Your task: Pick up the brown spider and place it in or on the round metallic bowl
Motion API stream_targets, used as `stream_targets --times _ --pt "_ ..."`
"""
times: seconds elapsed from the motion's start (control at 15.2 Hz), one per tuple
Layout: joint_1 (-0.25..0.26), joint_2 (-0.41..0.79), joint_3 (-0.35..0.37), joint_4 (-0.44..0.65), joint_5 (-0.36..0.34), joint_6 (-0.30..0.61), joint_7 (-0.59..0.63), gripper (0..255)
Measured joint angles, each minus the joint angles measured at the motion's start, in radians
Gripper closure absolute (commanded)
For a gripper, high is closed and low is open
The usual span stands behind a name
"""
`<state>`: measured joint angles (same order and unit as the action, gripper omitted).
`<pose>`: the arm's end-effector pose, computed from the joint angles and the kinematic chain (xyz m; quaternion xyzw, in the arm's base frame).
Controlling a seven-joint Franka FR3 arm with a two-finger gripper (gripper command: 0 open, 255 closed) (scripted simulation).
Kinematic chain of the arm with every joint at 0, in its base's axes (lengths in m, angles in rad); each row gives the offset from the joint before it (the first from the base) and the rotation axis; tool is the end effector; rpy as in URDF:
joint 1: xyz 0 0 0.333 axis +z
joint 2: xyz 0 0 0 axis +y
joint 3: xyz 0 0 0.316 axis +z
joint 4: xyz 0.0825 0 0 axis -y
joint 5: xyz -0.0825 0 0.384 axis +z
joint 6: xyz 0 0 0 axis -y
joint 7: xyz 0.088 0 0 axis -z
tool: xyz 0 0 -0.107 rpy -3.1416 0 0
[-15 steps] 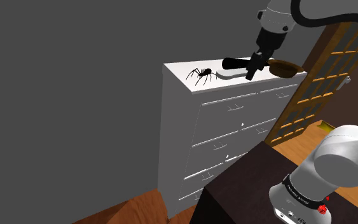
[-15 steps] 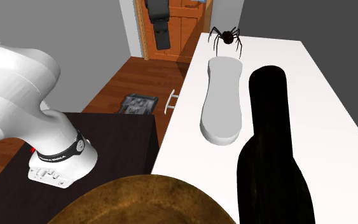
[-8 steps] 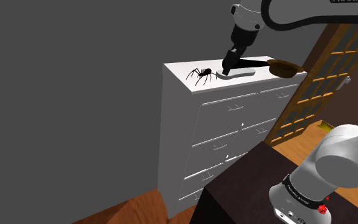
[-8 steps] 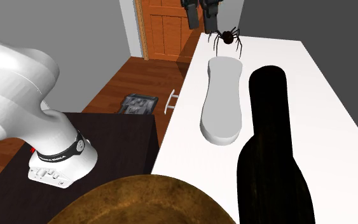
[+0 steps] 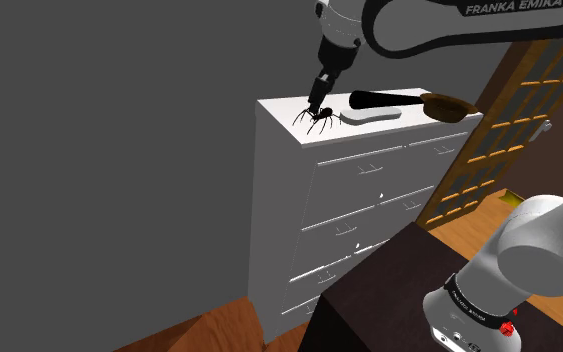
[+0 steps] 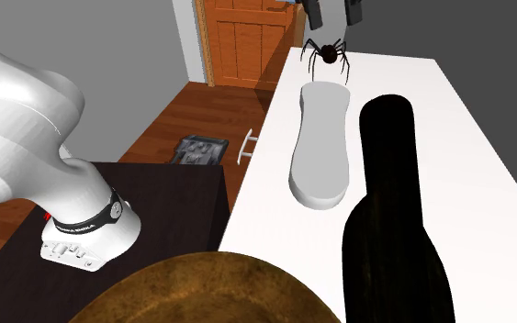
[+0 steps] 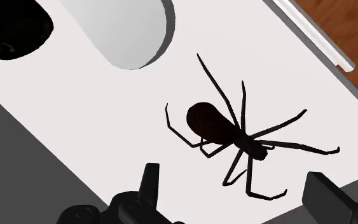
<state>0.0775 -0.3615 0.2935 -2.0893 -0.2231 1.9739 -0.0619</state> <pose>0.4395 0.1752 0.5918 0.9516 0.2385 0.1348 0.1391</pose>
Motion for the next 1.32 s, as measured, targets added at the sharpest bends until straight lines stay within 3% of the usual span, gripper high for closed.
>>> stream_targets --times 0.53,0.99,1.06,1.32 --pt "-0.008 0.057 0.006 -0.035 -0.033 0.101 0.012 0" --pt "-0.009 0.06 0.006 -0.044 -0.036 0.113 0.015 0" --pt "-0.009 0.06 0.006 -0.044 -0.036 0.113 0.015 255" --pt "-0.009 0.059 0.006 -0.043 -0.036 0.114 0.015 255"
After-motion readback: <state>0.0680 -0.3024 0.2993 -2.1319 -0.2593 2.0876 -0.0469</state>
